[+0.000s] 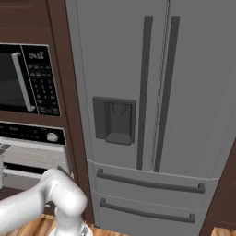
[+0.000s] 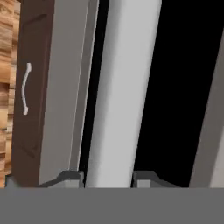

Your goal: Take the fish from the oven and place it on the plate on the counter.

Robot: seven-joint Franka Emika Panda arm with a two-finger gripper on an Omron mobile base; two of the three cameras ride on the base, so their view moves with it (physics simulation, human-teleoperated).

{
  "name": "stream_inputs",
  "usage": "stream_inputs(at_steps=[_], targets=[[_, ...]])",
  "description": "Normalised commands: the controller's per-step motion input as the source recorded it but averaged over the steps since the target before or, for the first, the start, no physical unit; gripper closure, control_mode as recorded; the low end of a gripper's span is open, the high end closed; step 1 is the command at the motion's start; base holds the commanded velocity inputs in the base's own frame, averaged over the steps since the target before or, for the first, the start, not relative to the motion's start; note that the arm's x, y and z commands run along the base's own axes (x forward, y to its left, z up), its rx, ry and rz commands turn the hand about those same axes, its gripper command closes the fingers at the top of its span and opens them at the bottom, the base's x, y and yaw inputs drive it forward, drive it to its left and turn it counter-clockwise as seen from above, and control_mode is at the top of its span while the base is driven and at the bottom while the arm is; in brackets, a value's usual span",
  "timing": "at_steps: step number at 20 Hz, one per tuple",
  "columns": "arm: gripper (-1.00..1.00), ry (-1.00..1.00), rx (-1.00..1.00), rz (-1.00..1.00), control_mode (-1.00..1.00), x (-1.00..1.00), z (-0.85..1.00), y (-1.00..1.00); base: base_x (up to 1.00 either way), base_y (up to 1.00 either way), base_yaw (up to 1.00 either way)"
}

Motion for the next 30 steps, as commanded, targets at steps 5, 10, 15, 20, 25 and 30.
stream_inputs(at_steps=[5, 10, 15, 20, 25, 30], targets=[[1.00, 0.45, -0.08, 0.02, -1.00, -1.00, -0.41, -0.49, 0.00, 0.00, 0.00], [1.00, 0.25, -0.01, 0.00, -1.00, -1.00, 0.65, -0.44, 0.00, 0.00, 0.00], [1.00, -0.02, 0.00, 0.00, -1.00, -0.98, 1.00, -0.12, 0.00, 0.00, 0.00], [1.00, -0.25, 0.00, -0.04, -1.00, -0.10, 0.77, -0.12, 0.00, 0.00, 0.00], [1.00, -0.29, 0.00, -0.02, -1.00, 0.19, 0.71, -0.09, 0.00, 0.00, 0.00], [1.00, -0.14, 0.00, -0.06, -1.00, 0.14, 0.59, 0.15, 0.00, 0.00, 0.00]])
